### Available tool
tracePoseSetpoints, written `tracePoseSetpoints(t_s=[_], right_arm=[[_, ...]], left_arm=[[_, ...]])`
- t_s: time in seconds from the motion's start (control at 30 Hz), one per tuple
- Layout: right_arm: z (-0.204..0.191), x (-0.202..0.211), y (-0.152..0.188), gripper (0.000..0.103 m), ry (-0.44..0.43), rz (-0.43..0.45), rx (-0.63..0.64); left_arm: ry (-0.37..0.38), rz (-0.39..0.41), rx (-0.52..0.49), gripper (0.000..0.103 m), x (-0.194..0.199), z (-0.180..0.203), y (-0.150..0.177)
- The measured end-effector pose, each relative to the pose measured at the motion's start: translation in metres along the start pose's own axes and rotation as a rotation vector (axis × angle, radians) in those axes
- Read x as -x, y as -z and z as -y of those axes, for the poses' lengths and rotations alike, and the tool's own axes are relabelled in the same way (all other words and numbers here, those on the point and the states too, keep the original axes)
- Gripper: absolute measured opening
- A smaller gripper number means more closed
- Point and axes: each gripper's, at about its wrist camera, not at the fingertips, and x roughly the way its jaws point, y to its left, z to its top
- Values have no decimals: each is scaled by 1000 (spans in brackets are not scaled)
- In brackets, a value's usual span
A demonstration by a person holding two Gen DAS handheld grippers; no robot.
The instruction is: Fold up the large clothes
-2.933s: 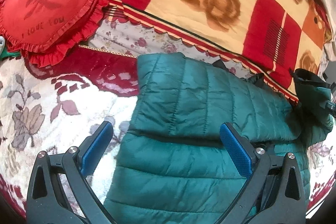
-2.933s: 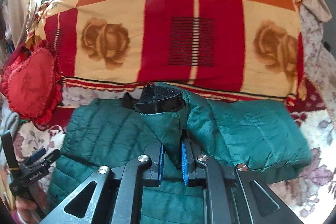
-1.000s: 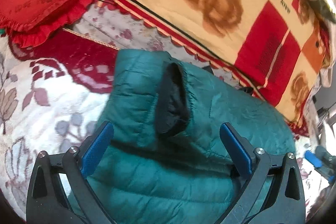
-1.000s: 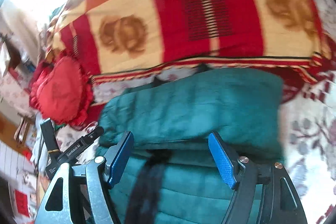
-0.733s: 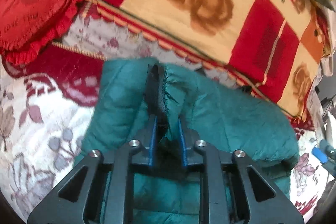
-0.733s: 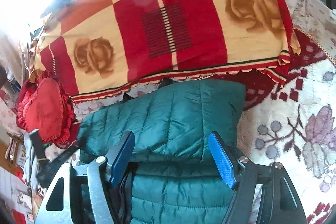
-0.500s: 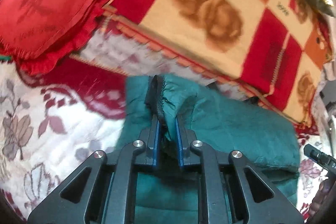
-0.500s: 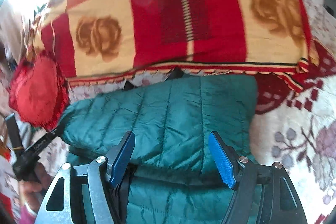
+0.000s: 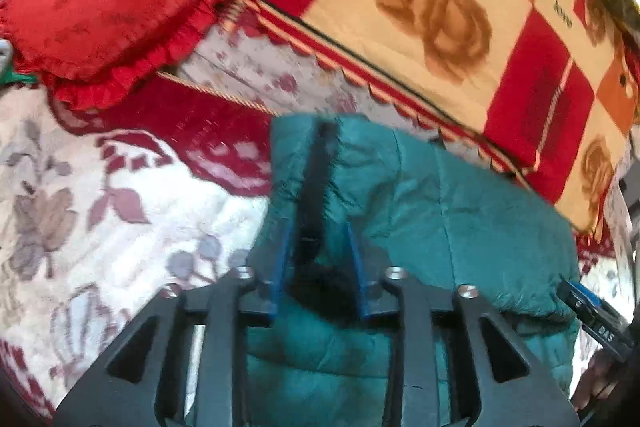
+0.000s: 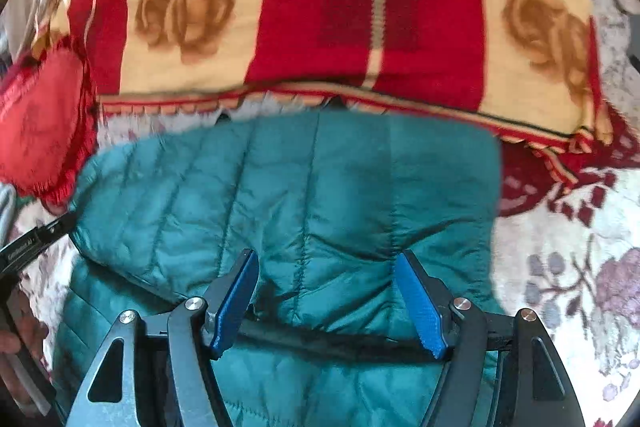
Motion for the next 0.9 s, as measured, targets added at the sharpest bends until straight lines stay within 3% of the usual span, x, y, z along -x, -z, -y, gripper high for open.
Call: tracePoseSetpoints(t_s=[0.03,0.13,0.33,0.57,0.9], right_arm=[[2,4,-1,69,5,14,1],[6,15,-8,69,58,52,15],[12,-1,-22,69,105,56,-3],[16,-35,-30,69,146,59,2],[32,-75,-18,70,161,27,6]], left_arm=[[-1,33,9,52,8,1,-2],[28,129,25,68,29,7,-9],[28,121,-61,68,11,41,-15],[-73,-59,-90,68,-59,38,-6],[-64,-55,-158,79,-76,41,9]])
